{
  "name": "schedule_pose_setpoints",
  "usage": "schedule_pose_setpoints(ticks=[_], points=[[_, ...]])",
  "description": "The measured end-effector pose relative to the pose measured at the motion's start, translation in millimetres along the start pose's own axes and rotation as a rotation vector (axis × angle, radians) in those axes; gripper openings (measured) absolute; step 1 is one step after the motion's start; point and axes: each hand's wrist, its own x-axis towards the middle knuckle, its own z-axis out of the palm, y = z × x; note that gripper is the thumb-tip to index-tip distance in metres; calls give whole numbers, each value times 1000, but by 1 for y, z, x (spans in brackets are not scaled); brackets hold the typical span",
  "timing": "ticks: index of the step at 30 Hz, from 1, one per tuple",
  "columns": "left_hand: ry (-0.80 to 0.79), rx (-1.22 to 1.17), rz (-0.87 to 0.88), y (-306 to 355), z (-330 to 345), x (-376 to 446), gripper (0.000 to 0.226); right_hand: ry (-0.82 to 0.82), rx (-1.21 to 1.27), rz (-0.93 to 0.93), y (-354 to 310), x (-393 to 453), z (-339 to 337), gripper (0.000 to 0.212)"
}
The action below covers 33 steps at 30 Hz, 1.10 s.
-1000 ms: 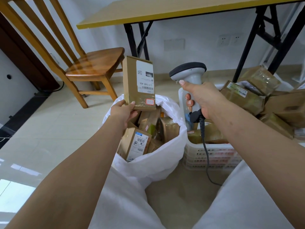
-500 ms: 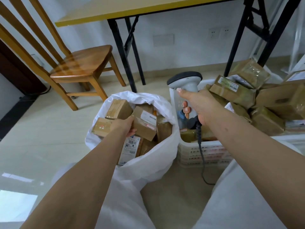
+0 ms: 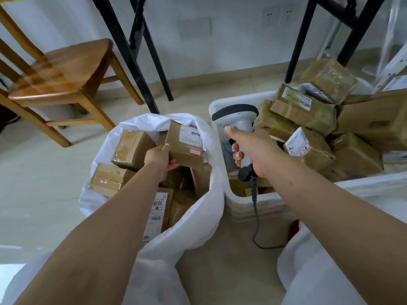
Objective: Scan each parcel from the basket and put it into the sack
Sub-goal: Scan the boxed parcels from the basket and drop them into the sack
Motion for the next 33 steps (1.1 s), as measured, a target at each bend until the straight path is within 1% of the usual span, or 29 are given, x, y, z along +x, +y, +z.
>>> schedule_pose_setpoints(ticks=[4,6,8,10,12,13,14,16,17,18,20,21,23,25,26,29,30,33], points=[[-98,23,61,1,25,12,33,15,39,5,6,15,-4,28],[-115,-2,40,1,29,19,35,16,51,10,7,21,-6,27],[-111,-33,-19,-3,25,27,38,15,48,16,9,24,-6,26],[-64,-43,-87,-10,16,34,40,16,32,22,11,26,-5,27],[10,10,-144,-12,8,39,40,8,25,26,11,26,-3,28],[39,83,-144,-12,6,39,43,5,23,26,10,26,-4,29],[71,199,-118,-10,3,41,48,3,20,26,10,26,-5,29],[122,437,41,-6,3,48,62,-3,31,29,9,23,-11,30],[124,533,134,-3,7,49,65,-9,50,29,9,22,-15,31],[126,584,206,0,12,49,63,-11,69,32,9,20,-20,32],[113,626,312,10,31,30,48,9,75,42,8,15,-33,34],[68,601,360,17,45,15,43,21,75,41,8,13,-42,35],[-33,583,439,23,71,-7,48,36,87,38,8,13,-59,38],[-145,504,449,27,99,-30,54,48,135,31,8,14,-84,40],[-179,457,447,27,112,-38,55,55,179,23,8,13,-96,37],[-343,512,439,28,150,-67,50,87,276,-13,4,11,-134,30],[-402,543,423,25,161,-75,49,89,280,-17,3,11,-148,30],[-499,622,386,14,190,-94,52,54,220,9,9,15,-185,39]])
